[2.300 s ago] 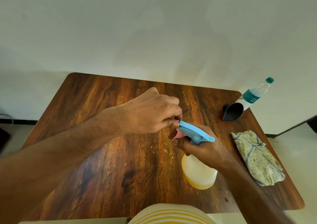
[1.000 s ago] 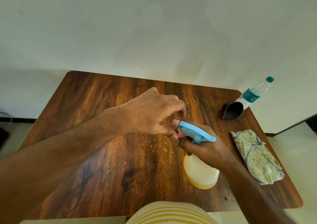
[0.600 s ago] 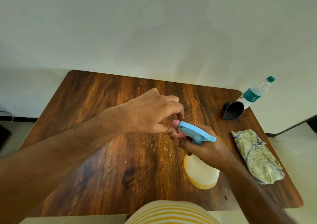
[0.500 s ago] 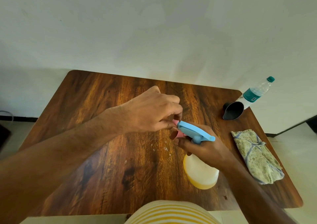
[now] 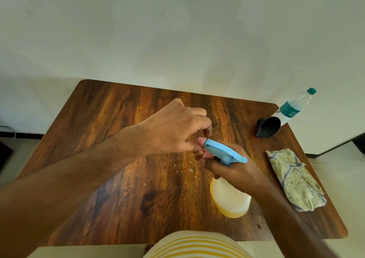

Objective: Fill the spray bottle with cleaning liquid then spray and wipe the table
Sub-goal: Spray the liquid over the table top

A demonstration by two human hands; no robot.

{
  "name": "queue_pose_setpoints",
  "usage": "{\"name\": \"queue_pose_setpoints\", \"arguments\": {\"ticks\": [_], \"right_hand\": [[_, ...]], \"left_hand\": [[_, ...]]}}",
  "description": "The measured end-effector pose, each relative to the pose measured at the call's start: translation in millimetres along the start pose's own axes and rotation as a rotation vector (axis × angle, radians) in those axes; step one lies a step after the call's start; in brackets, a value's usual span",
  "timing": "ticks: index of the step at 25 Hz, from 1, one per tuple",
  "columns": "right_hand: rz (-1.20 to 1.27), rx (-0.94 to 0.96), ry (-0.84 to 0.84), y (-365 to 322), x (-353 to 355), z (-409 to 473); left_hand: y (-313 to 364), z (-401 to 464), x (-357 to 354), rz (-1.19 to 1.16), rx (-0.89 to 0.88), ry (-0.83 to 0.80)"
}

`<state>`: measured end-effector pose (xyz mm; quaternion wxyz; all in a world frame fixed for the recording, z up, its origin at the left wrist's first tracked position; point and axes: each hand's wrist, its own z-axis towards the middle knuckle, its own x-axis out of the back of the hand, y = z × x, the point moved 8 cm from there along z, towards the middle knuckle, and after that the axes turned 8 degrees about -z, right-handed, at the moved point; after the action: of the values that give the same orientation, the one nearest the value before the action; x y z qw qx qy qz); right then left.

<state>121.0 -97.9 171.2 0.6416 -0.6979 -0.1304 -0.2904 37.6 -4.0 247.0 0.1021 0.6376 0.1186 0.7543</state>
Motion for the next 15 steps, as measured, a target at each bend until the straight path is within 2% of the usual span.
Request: {"name": "queue_pose_setpoints", "arguments": {"ticks": [3, 9, 15], "right_hand": [[-0.021, 0.001, -0.001, 0.6, -0.7, -0.7], [0.009, -0.011, 0.005, -1.9, -2.0, -1.0], [-0.004, -0.008, 0.0, 3.2, -5.5, 1.4]], "left_hand": [[1.4, -0.6, -0.4, 0.029, -0.006, -0.028], [6.2, -0.4, 6.1, 0.048, -0.004, 0.083], [0.1, -2.7, 2.9, 0.042, 0.033, -0.012]]}}
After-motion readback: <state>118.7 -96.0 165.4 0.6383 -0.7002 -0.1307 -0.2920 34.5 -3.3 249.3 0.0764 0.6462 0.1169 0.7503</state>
